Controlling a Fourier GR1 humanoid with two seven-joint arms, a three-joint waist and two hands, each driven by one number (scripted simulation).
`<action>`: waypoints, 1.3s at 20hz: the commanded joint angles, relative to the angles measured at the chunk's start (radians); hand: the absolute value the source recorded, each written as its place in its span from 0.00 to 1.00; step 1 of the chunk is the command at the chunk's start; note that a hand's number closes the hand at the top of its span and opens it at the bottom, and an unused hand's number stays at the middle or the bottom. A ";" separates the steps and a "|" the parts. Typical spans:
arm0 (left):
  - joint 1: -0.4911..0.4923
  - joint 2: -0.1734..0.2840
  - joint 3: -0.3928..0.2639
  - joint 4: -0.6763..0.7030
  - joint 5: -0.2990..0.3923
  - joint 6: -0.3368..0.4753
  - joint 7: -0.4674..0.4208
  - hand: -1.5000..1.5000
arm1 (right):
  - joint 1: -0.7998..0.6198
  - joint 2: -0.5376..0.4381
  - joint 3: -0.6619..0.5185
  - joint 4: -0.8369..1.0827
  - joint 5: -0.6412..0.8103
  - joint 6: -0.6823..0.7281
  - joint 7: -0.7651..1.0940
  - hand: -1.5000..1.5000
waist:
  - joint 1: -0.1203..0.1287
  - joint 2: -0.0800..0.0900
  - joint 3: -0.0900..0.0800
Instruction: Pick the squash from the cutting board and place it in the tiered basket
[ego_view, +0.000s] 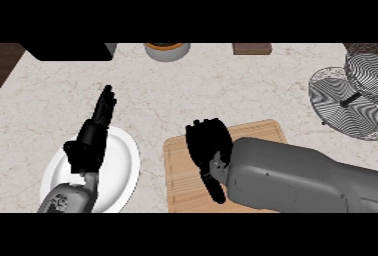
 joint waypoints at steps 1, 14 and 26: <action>0.023 0.012 -0.002 -0.063 -0.008 -0.003 0.036 0.50 | 0.061 0.074 0.037 0.016 0.045 0.008 0.172 0.00 | 0.006 -0.002 0.000; 0.013 -0.057 -0.016 -0.004 -0.060 0.015 0.015 0.50 | 0.117 0.100 -0.070 0.091 0.167 0.099 0.104 0.00 | 0.000 0.000 0.000; 0.002 -0.047 0.034 0.001 -0.063 -0.027 0.004 0.50 | 0.282 0.139 -0.139 0.125 0.358 0.078 0.037 0.00 | 0.000 0.002 0.000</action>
